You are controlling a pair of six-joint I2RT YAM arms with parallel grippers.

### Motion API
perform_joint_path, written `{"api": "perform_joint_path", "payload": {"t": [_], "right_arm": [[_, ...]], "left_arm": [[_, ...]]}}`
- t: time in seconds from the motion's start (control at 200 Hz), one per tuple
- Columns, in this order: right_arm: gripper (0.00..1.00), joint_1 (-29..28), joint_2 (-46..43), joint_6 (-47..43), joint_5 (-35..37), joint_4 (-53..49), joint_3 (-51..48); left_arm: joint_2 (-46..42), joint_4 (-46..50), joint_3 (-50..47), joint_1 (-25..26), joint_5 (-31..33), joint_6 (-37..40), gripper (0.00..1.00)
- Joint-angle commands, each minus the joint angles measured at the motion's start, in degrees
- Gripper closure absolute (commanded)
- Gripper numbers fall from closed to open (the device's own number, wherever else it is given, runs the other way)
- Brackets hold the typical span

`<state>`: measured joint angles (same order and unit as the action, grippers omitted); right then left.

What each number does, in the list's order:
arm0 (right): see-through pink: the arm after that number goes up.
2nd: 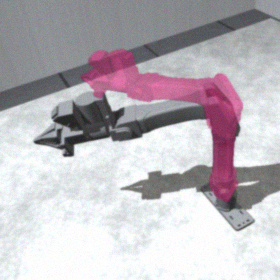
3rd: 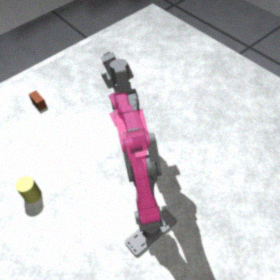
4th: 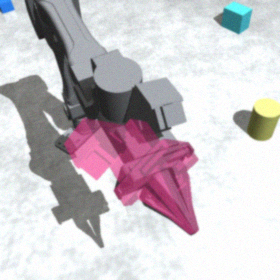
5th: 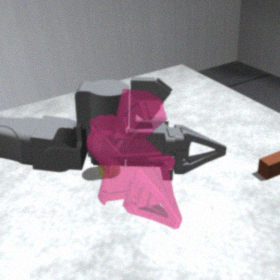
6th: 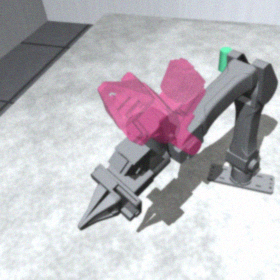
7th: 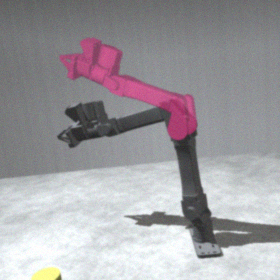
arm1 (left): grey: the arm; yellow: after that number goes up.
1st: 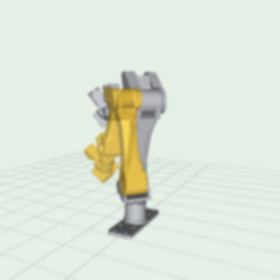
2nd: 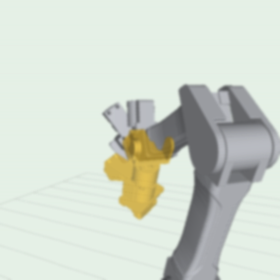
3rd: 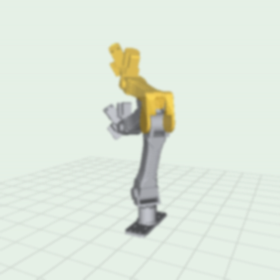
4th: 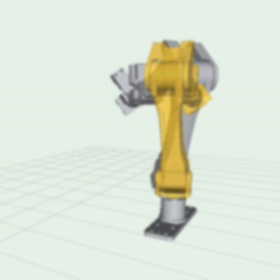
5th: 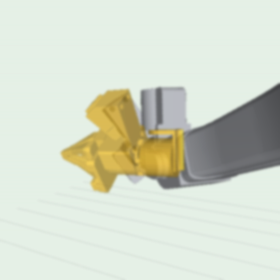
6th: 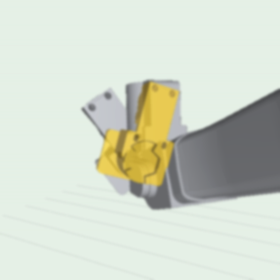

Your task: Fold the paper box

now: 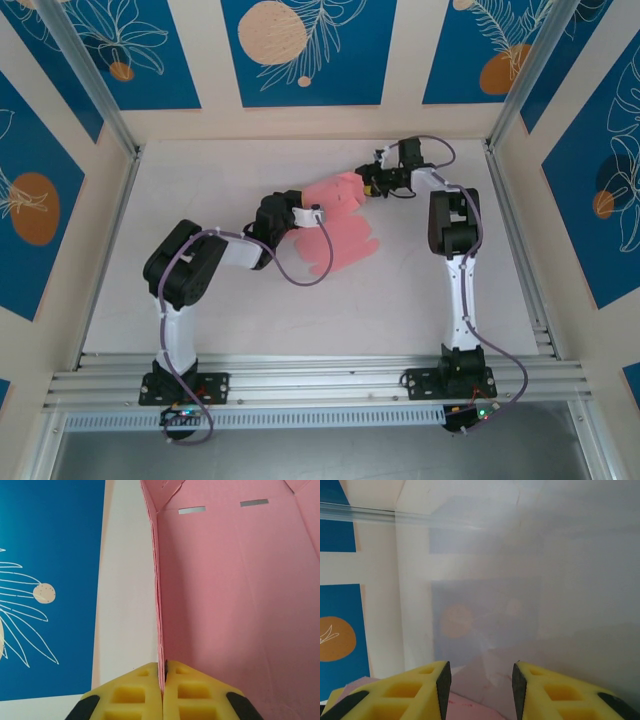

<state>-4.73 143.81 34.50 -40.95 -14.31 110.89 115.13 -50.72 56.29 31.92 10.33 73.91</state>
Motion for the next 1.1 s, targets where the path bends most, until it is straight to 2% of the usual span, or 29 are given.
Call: {"api": "perform_joint_path", "payload": {"t": [0.0, 0.195, 0.545, 0.895, 1.095], "right_arm": [[0.60, 0.1, -6.1, -1.4, -2.1, 2.3, -4.5], [0.60, -0.8, -9.4, -1.1, -1.9, 6.0, -10.9], [0.60, -0.9, -9.8, 0.3, -2.4, 8.3, -12.7], [0.60, -1.6, -17.5, 2.1, -0.8, 16.9, -25.0], [0.60, -2.4, -19.0, 1.2, -0.5, 17.5, -27.5]], "left_arm": [[1.6, -0.6, 0.4, 0.6, -0.5, 0.0, 1.00], [2.1, -1.2, 0.0, 0.6, -0.3, 1.4, 1.00], [2.3, -2.4, -1.0, 1.2, -0.7, 7.9, 1.00], [2.9, -1.2, -0.5, 1.4, 0.3, 8.0, 1.00], [3.1, -0.8, -0.3, 1.4, 0.7, 7.0, 1.00]]}}
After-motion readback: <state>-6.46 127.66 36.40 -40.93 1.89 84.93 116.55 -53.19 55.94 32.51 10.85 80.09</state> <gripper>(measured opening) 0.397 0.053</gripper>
